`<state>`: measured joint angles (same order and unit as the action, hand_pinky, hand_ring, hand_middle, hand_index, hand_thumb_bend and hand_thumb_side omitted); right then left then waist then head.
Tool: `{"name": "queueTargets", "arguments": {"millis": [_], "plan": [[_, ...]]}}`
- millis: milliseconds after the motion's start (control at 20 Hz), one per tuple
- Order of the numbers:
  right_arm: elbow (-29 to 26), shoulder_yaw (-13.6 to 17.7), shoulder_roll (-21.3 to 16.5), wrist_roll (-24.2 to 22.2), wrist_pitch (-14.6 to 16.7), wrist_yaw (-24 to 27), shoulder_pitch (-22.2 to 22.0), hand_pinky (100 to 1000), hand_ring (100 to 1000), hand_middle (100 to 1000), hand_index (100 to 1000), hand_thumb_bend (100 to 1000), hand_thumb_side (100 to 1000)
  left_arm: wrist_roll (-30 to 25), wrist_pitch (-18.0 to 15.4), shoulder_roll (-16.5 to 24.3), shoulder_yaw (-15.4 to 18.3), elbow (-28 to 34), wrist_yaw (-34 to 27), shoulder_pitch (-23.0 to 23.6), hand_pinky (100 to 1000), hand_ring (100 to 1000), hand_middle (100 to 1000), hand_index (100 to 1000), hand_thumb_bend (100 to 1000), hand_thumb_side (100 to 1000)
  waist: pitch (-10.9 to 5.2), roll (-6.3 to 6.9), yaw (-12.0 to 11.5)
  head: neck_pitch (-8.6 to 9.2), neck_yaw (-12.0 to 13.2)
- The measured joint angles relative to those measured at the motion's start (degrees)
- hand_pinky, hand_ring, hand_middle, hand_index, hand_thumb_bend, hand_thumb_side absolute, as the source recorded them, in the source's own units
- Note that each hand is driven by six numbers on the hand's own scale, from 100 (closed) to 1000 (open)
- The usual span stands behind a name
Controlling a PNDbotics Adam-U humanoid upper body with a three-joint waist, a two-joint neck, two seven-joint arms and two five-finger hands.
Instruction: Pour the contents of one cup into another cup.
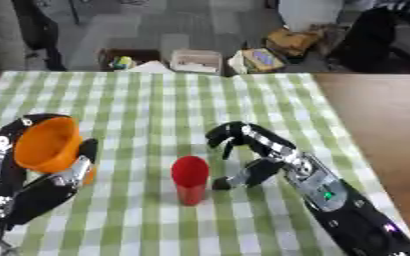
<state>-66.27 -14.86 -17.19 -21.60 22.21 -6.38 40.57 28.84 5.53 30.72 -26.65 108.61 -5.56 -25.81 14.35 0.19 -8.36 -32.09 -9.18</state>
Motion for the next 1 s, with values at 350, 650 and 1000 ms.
{"name": "queueTargets", "arguments": {"millis": [350,650,1000], "plan": [[2.35,-0.07,1.42,-0.71,0.67,-1.41,0.68,569,733,673,796,719,298,-0.29,0.3,-0.02,-0.01,0.58,-0.29,-0.11,100,662,398,611,100,115,-0.01,0.48,-0.8,0.28,-0.05],[3.23,-0.35,2.43,-1.13,1.06,-2.07,0.96,570,734,672,796,720,302,-0.51,0.53,-0.04,-0.03,0.79,-0.42,-0.26,100,665,398,611,100,112,-0.01,0.51,-1.28,0.43,-0.25],[3.49,-0.85,3.27,-2.18,1.3,-2.06,1.28,569,739,673,797,722,313,-0.65,0.68,-0.05,-0.27,1.03,-0.44,-0.41,100,667,399,611,100,111,-0.01,0.51,-1.59,0.43,-0.42]]}}
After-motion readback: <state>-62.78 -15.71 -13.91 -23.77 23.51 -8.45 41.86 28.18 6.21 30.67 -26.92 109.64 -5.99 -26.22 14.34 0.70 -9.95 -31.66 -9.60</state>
